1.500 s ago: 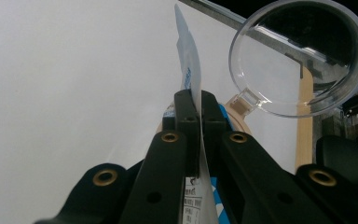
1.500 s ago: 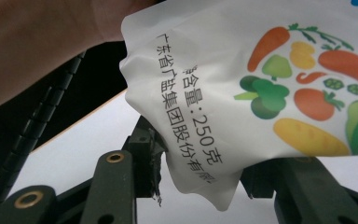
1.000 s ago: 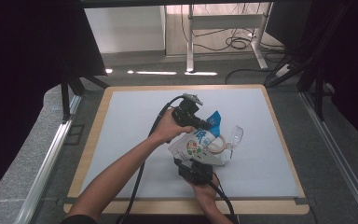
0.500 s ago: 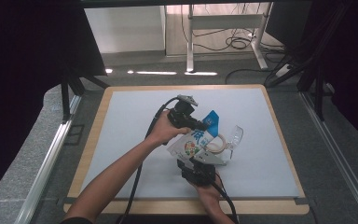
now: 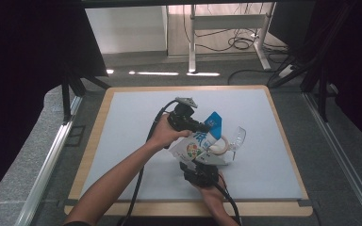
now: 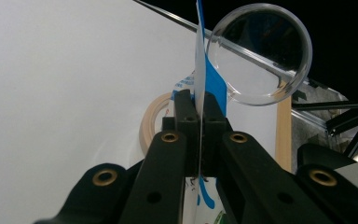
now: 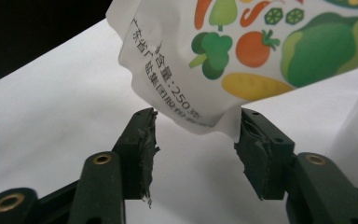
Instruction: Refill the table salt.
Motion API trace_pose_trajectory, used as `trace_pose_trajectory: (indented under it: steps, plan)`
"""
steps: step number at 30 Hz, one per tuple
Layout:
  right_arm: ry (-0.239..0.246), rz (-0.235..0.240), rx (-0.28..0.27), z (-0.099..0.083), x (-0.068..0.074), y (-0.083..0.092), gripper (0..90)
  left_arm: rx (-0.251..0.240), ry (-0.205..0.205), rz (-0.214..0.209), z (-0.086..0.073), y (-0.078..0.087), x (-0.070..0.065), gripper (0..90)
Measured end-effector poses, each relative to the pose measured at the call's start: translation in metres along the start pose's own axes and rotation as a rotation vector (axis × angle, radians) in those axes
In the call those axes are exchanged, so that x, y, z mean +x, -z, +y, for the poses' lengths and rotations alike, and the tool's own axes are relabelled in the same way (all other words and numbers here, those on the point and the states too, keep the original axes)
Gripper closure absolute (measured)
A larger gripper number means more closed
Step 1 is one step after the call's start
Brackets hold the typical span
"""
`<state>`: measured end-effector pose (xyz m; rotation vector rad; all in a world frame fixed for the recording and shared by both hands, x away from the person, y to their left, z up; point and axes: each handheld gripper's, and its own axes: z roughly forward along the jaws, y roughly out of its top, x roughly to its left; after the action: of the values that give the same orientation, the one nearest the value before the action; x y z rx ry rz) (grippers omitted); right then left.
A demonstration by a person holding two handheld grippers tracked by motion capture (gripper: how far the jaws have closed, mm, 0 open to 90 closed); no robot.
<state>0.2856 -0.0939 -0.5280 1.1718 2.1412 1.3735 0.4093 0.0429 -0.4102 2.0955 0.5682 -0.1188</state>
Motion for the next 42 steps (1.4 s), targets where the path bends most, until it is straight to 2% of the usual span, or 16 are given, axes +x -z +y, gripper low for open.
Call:
trace_pose_trajectory:
  steps: [15, 21, 31, 42]
  plan:
    - [0.008, -0.007, 0.007, -0.002, -0.002, 0.002, 46.3, -0.050, 0.036, 0.015, -0.012, 0.012, 0.005, 89.7]
    - [-0.012, 0.010, -0.009, -0.002, -0.005, 0.005, 46.0, -0.061, 0.035, 0.015, -0.014, 0.019, 0.004, 89.8]
    - [-0.012, 0.007, -0.014, -0.002, -0.006, 0.006, 46.0, -0.060, 0.035, 0.009, -0.011, 0.012, 0.003, 89.7]
    - [-0.001, 0.006, -0.014, -0.003, -0.005, 0.006, 46.0, -0.081, 0.043, 0.013, -0.011, 0.014, 0.004, 89.7]
